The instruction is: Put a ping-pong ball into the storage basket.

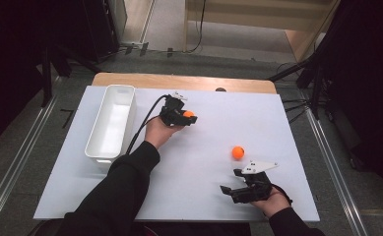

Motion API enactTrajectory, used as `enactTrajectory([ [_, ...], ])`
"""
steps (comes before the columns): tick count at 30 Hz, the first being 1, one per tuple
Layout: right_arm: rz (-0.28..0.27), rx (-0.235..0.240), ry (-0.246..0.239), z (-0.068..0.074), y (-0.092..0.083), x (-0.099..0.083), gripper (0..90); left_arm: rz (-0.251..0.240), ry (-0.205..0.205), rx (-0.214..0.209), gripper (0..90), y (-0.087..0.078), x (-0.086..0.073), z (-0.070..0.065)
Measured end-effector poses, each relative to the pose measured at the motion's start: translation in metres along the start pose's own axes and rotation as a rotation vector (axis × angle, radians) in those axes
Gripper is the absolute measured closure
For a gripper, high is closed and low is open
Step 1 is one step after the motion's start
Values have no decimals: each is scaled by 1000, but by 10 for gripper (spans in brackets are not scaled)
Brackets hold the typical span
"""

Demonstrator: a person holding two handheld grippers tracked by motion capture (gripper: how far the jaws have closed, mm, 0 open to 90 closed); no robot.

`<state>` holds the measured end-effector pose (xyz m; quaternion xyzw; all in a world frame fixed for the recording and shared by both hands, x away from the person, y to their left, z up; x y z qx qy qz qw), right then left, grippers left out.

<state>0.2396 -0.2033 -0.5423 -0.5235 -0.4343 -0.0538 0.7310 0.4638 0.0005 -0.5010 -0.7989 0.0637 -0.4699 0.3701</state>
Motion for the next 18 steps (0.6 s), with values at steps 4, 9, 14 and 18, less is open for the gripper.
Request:
enactTrajectory([
  [4, 0, 0, 0, 0, 0, 0, 168, 4, 29, 4, 510, -8, 2, -6],
  [9, -1, 0, 3, -1, 0, 0, 168, 10, 13, -39, 510, -17, 3, -12],
  [14, -1, 1, 5, -1, 0, 0, 168, 14, 11, -72, 510, -23, 1, -18],
  [18, 3, 0, 7, -1, 0, 0, 168, 17, 23, -87, 510, -27, -1, -24],
])
Point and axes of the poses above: each handheld gripper's, and its own axes: y roughly forward along the jaws, x roughly out of its top, z roughly to its left, the point moved 5 cm from there along y, roughly forward along the jaws, and after that the axes turned 9 degrees about -x, right-handed, at the moved point
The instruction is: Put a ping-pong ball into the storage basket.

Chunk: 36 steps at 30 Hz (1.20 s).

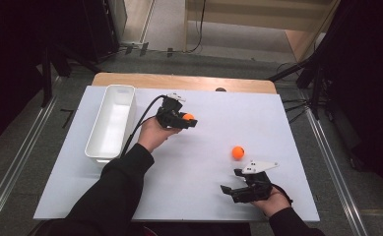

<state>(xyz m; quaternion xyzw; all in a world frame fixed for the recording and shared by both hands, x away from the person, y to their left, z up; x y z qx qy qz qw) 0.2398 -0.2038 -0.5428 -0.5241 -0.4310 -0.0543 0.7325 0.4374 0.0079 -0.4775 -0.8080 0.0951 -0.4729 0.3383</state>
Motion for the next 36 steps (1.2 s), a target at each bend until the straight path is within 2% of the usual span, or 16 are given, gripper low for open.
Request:
enactTrajectory([
  [9, -2, -1, 0, 0, 0, 0, 168, 16, 30, -15, 510, -5, -7, -10],
  [16, -5, -3, -4, 0, 0, 0, 167, 14, 28, -27, 510, -9, -14, -11],
  [20, -2, -1, -2, 0, 0, 0, 167, -2, 20, -29, 510, -15, -12, -11],
  [36, -6, -1, -7, 0, -1, 0, 168, 12, -5, -47, 509, -31, -10, -14],
])
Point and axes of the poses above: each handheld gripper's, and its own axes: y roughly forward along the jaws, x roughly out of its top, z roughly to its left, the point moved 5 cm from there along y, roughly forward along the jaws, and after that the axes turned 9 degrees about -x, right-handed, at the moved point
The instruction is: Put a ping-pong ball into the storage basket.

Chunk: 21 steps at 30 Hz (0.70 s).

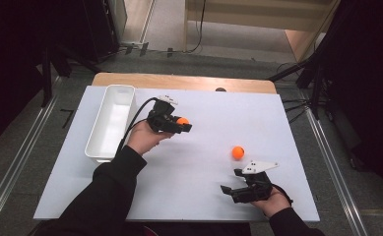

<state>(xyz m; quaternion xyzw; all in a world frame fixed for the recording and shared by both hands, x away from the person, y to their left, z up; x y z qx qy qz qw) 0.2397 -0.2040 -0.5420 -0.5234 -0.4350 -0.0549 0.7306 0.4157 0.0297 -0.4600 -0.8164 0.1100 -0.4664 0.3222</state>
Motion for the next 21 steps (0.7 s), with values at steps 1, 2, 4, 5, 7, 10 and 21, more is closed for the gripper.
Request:
enactTrajectory([
  [1, 0, 0, 0, 0, 0, 0, 168, 6, 1, 3, 509, -1, 0, 0],
  [2, 0, -1, 0, 0, 0, 0, 168, 7, 2, 5, 509, -2, 0, 1],
  [4, 2, 1, 2, 0, 0, 0, 167, 7, 5, 9, 509, -4, 0, 1],
  [5, 2, 3, 2, 0, 0, 0, 168, 7, 1, -5, 509, -6, 0, 0],
  [7, 1, 2, 3, 0, 0, 0, 167, 5, 4, -7, 509, -7, 1, 0],
  [10, 2, 1, 2, 0, 0, 0, 168, 8, 17, 5, 509, -11, 2, -1],
  [21, -1, -1, 6, -1, -1, 0, 167, 16, 11, 9, 509, -23, 2, 2],
])
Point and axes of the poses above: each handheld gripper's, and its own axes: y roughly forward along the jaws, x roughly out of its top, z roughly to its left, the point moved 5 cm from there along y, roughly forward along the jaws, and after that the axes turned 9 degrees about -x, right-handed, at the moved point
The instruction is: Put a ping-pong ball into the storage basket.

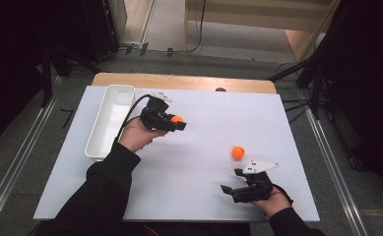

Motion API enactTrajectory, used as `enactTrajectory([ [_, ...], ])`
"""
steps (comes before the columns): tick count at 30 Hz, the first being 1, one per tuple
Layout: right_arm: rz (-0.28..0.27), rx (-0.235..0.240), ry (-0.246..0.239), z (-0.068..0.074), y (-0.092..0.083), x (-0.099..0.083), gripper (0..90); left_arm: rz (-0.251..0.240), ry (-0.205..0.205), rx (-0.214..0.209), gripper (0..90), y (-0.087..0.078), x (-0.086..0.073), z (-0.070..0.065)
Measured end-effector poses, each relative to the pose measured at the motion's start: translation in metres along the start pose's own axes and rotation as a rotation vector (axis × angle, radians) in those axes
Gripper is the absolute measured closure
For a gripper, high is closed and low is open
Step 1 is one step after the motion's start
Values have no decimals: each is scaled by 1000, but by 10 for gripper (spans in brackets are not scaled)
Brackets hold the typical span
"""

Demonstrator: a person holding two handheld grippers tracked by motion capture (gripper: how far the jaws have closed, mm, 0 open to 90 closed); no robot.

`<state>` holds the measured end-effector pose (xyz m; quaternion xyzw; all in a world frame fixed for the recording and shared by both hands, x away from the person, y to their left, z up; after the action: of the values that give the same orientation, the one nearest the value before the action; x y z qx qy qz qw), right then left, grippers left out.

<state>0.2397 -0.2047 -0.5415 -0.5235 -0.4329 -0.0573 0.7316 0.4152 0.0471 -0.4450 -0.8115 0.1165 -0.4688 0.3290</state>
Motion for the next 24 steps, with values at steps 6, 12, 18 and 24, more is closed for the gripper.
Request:
enactTrajectory([
  [6, 0, -1, 3, 0, 0, 0, 168, -4, -12, 0, 509, -9, 2, 0],
  [12, 2, 2, -2, 0, 0, 0, 168, -2, -12, 11, 508, -16, 3, 3],
  [18, 1, 2, -7, 0, 0, 0, 168, -9, -18, 7, 509, -21, 3, 5],
  [24, 3, 0, 0, 1, 0, 0, 168, -16, -21, 20, 508, -30, 5, 8],
])
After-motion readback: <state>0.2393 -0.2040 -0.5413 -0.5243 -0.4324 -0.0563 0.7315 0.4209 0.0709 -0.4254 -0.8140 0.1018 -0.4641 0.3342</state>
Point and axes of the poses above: each handheld gripper's, and its own axes: y roughly forward along the jaws, x roughly out of its top, z roughly to its left, the point moved 5 cm from there along y, roughly forward along the jaws, and after that the axes turned 9 degrees about -x, right-handed, at the moved point
